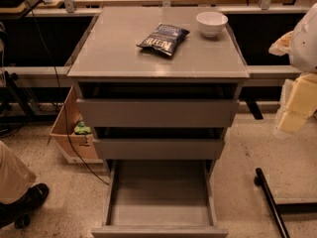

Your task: Place blue chip bag into bottom drawer

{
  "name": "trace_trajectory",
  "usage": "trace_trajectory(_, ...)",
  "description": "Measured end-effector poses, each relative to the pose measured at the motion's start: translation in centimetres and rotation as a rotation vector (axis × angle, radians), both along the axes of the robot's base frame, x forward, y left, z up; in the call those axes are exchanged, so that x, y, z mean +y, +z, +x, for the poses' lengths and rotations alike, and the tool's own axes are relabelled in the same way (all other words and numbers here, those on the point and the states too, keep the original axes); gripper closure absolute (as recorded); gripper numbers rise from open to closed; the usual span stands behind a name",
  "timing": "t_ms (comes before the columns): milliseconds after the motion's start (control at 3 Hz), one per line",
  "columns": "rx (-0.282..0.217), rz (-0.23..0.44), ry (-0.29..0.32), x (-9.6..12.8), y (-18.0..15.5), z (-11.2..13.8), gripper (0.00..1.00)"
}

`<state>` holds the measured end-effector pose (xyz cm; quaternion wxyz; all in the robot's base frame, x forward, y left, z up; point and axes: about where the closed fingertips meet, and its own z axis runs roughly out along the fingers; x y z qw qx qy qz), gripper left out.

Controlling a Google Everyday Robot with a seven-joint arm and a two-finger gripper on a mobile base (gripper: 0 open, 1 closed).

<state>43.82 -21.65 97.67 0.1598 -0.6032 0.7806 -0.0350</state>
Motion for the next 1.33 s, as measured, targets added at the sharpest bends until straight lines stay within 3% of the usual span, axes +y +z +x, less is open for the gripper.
trace_trajectory(333, 0.0, 0.0, 0.0, 0.0, 0.0, 0.0, 0.0)
trace_trajectory(667, -0.064, 0.033, -0.002, 1.6, 0.4, 4.4, 0.0)
trace_trajectory(1333, -0.191, 0.103, -0.031, 7.6, 0.1, 17.5, 0.0)
